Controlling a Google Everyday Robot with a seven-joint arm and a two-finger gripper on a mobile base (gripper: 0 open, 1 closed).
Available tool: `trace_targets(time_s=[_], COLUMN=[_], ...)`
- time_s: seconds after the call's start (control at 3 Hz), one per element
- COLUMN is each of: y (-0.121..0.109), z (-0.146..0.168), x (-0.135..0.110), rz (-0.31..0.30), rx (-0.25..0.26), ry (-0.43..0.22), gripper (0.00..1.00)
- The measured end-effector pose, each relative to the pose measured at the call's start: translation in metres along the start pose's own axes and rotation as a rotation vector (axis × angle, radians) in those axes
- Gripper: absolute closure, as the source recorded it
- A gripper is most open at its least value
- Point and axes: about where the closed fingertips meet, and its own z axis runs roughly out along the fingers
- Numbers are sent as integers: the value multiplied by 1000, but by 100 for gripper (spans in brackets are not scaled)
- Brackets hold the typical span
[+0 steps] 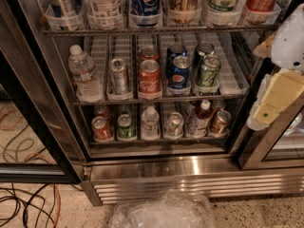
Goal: Pick blue plastic bottle from bottom shelf of fridge
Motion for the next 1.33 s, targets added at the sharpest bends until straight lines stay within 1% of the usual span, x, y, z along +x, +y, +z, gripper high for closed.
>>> trace_targets(time_s=[0.33, 0.67, 1.0, 1.33], y=[11, 33, 31, 31], z=[34, 63, 64, 64], x=[-22, -57, -68, -68], rz=[137, 271, 289, 289], rx=[-54, -104, -93, -92], ry=[-137, -295, -339, -339], gripper=[0, 0, 0, 0])
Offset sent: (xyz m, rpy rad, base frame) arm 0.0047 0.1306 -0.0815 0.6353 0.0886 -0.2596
